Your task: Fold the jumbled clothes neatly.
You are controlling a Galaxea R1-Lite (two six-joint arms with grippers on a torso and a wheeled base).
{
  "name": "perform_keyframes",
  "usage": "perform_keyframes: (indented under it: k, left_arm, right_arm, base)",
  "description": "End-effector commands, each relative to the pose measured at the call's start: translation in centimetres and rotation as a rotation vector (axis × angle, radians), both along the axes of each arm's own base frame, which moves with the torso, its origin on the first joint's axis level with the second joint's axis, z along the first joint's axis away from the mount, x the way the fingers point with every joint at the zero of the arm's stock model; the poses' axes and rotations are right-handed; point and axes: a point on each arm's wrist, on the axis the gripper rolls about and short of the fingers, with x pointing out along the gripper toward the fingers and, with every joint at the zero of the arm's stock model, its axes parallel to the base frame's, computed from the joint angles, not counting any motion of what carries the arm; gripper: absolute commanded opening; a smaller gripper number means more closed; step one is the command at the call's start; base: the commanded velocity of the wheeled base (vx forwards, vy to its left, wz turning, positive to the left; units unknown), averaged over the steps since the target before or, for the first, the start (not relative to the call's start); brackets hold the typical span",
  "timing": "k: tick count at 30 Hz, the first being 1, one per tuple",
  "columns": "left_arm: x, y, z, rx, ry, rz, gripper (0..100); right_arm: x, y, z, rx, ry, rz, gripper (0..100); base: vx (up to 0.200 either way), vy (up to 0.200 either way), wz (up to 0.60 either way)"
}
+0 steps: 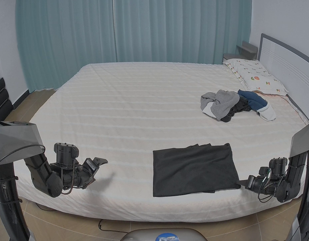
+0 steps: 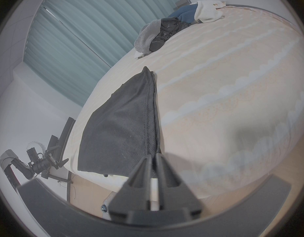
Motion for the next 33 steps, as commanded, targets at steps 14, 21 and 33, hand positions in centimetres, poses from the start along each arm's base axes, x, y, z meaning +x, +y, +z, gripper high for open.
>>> perform_keyframes:
  k: [14,21,33]
  left_arm:
    - [0.0,0.0,0.0,0.0,0.001,0.001,100]
    - [0.0,0.0,0.0,0.0,0.001,0.001,100]
    - [0.0,0.0,0.0,0.0,0.001,0.001,100]
  right_arm:
    - [-0.9,-0.3,0.3,-0.005,-0.012,-0.016,0]
    - [-1.5,-0.6,0.3,-0.018,-0.009,-0.019,0]
    - [-1.7,-0.8,0.1,-0.027,-0.002,-0.018,100]
  base:
    - [0.0,0.0,0.0]
    - [0.0,0.0,0.0]
    - [0.0,0.0,0.0]
